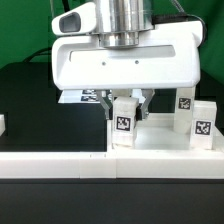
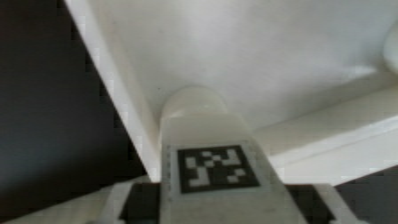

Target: Assemble square table

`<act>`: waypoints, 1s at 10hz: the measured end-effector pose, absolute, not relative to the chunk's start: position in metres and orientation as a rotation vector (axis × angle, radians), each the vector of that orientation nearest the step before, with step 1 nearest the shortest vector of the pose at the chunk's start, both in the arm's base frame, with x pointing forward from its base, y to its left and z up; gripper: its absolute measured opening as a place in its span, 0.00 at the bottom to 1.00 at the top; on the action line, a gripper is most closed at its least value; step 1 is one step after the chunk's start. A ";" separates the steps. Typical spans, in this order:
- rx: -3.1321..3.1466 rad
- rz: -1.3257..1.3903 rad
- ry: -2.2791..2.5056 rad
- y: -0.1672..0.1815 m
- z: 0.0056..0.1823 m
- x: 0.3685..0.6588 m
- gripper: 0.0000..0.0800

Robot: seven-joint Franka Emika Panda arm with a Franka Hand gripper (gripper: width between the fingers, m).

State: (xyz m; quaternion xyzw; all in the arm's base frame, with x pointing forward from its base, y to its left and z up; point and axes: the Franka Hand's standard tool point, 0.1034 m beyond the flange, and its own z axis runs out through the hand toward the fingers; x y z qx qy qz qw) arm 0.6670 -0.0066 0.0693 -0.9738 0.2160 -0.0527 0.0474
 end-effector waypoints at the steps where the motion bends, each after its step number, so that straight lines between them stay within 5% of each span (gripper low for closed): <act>1: -2.912 -0.148 0.879 -0.007 0.070 0.667 0.37; 5: -2.492 -0.064 1.624 -0.005 0.067 0.665 0.37; 9: -2.248 -0.021 1.879 -0.007 0.066 0.666 0.37; 10: -2.302 -0.029 1.816 -0.007 0.067 0.666 0.47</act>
Offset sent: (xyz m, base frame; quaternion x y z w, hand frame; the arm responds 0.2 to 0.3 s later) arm 0.0026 0.0010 -0.0026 0.0144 -0.0262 0.3073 0.9511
